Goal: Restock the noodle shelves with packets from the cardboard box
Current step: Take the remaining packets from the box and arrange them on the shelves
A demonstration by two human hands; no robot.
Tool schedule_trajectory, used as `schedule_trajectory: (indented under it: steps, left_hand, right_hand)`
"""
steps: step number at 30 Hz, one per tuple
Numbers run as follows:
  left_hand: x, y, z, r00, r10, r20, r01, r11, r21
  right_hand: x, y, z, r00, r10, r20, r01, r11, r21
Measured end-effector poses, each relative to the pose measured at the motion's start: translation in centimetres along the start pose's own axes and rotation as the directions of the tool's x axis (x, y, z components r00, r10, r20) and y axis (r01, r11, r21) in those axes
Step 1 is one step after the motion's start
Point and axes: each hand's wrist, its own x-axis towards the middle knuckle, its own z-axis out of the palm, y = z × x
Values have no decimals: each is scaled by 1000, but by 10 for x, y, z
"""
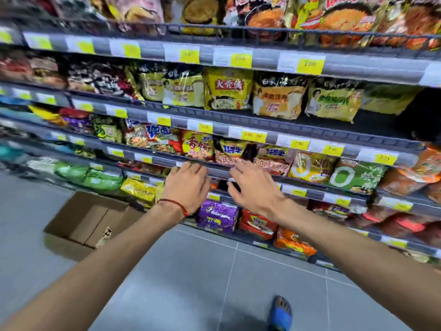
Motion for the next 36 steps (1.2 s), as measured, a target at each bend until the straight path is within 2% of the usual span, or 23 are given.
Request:
schedule_trajectory:
  steps: [6,10,16,20,24,31,36]
  left_hand:
    - [-96,-101,7,985,-131,117,127,991,41]
    - [-135,-160,16,973,-201,115,192,978,84]
    - [-157,-255,39,952,-282,121,260,950,172]
    - [-158,-320,53,925,-313,216,266,939,219]
    - [-159,-382,63,882,-354,310,310,933,181]
    - [-173,-490,85,848,-373,377,365,926,97]
    - [-186,-576,96,853,-286,436,292,955,57]
  right_hand:
    - [27,-123,43,996,-61,60,55,995,87]
    - [56,-189,70,991,-99,90,85,984,158]
    - [123,-262,124,974,-155,165,120,971,207]
    - [176,-301,163,962,-169,215,118,966,232]
    - [221,-339,192,940,-192,280,125,962,241]
    - [282,-408,232,923,-120,366,16,961,277]
    - [309,-479,264,916,3,401,-113,961,252]
